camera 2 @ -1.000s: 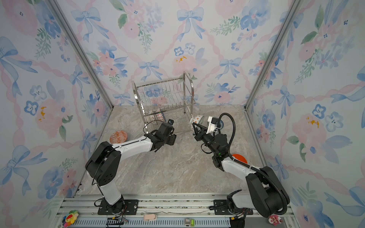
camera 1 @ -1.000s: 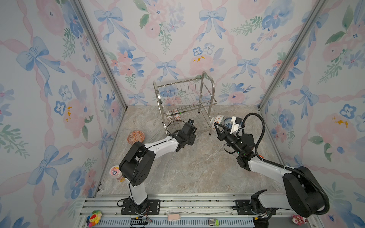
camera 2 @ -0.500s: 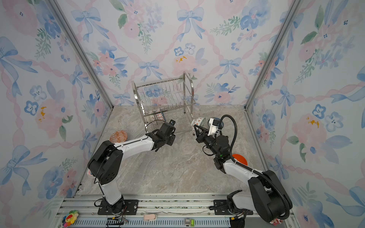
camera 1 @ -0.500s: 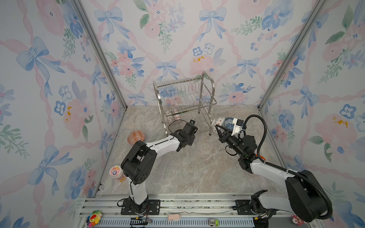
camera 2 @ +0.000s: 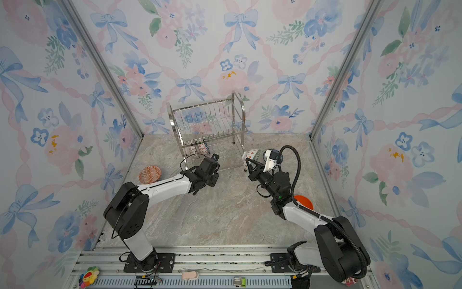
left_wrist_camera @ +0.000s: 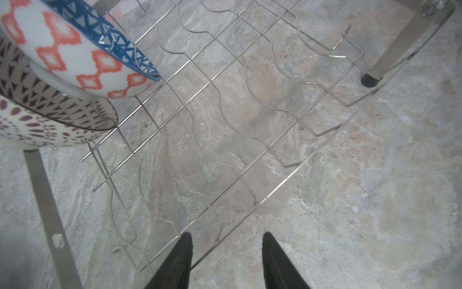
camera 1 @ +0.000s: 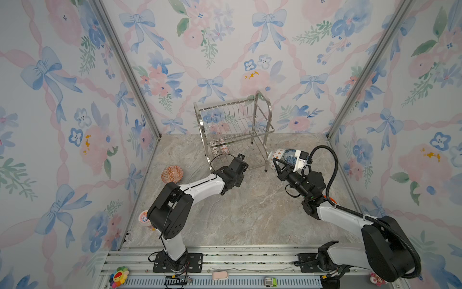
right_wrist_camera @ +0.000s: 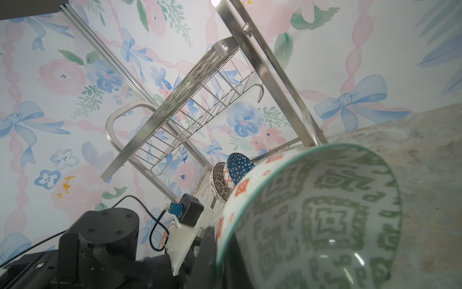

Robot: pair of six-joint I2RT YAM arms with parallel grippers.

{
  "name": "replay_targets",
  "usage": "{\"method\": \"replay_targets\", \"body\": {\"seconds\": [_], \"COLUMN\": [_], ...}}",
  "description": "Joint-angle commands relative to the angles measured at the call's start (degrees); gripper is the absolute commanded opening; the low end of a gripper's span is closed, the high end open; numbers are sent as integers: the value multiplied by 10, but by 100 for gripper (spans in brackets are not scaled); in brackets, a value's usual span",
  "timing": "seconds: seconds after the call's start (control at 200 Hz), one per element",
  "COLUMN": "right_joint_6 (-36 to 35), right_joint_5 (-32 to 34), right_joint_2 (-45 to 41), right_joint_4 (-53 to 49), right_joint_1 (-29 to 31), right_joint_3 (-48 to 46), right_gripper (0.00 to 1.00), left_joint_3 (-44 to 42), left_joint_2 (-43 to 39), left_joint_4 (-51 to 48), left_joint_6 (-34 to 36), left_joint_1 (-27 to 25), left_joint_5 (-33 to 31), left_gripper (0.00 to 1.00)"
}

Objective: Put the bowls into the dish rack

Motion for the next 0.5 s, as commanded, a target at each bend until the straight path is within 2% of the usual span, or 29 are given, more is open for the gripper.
{"method": "replay_targets", "body": {"seconds": [0.0,0.495], "right_joint_6": [6,1], "right_joint_5": [-1,7], "right_joint_2": [-7,-22], "right_joint_4": [36,25], "right_joint_1": [-1,11], "right_joint_3": [4,4], "right_gripper": [0,0], "left_joint_3": [-20,-62], "left_joint_2": [-18,-56], "left_joint_4": [-36,-50], "left_joint_6": [-18,-71], "left_joint_1": [-4,24], "left_joint_5": [-16,-23], "left_gripper": [46,46]}}
